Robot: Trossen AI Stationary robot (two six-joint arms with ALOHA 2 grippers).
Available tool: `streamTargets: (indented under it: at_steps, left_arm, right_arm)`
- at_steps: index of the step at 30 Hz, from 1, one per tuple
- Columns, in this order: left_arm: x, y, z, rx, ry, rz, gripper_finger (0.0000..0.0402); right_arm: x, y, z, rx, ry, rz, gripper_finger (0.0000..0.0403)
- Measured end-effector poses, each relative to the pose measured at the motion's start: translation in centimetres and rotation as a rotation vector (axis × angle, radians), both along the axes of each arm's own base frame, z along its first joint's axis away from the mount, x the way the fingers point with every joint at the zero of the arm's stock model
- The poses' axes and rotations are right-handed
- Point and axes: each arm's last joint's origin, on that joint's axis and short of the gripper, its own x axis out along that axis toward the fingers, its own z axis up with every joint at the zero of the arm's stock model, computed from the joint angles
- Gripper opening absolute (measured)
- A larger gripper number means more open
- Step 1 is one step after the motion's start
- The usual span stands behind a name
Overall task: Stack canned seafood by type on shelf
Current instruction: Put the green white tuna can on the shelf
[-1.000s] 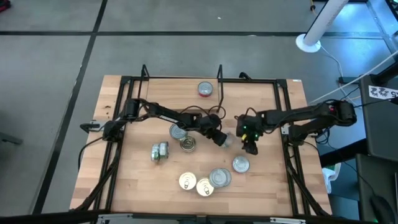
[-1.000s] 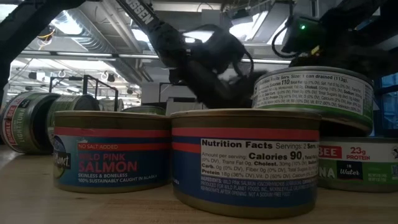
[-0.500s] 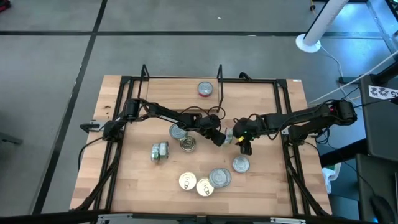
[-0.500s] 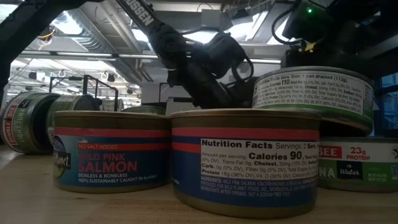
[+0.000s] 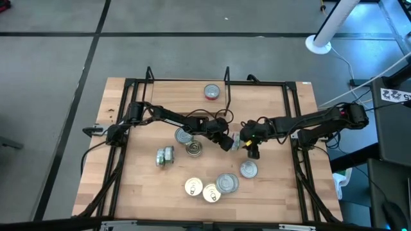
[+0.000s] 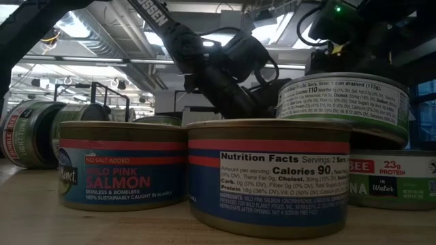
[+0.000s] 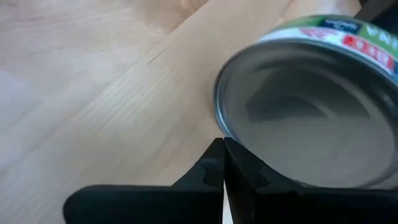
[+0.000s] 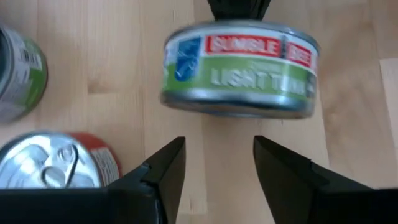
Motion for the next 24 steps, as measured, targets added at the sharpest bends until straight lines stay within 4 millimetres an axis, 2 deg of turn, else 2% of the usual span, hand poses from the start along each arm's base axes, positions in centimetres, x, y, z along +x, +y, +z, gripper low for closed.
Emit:
streamTargets:
  at_steps: [8, 15, 19, 24]
  left_arm:
    - [0.0, 0.0, 0.6, 0.000, -0.014, 0.000, 0.0000]
    - [0.0, 0.0, 1.0, 0.003, -0.023, 0.000, 0.0000]
    - [-0.1, 0.3, 1.5, 0.027, -0.036, -0.004, 0.0000]
    - [-0.1, 0.6, 1.5, 0.035, -0.036, -0.001, 0.0000]
  right_arm:
    - [0.4, 0.0, 2.8, -0.042, 0.066, 0.071, 0.0188]
    - [1.4, 0.1, 5.6, -0.080, 0.004, 0.174, 0.0188]
    - [1.8, 0.2, 6.4, -0.090, -0.036, 0.276, 0.0188]
    - [2.1, 0.3, 6.6, -0.103, -0.085, 0.305, 0.0188]
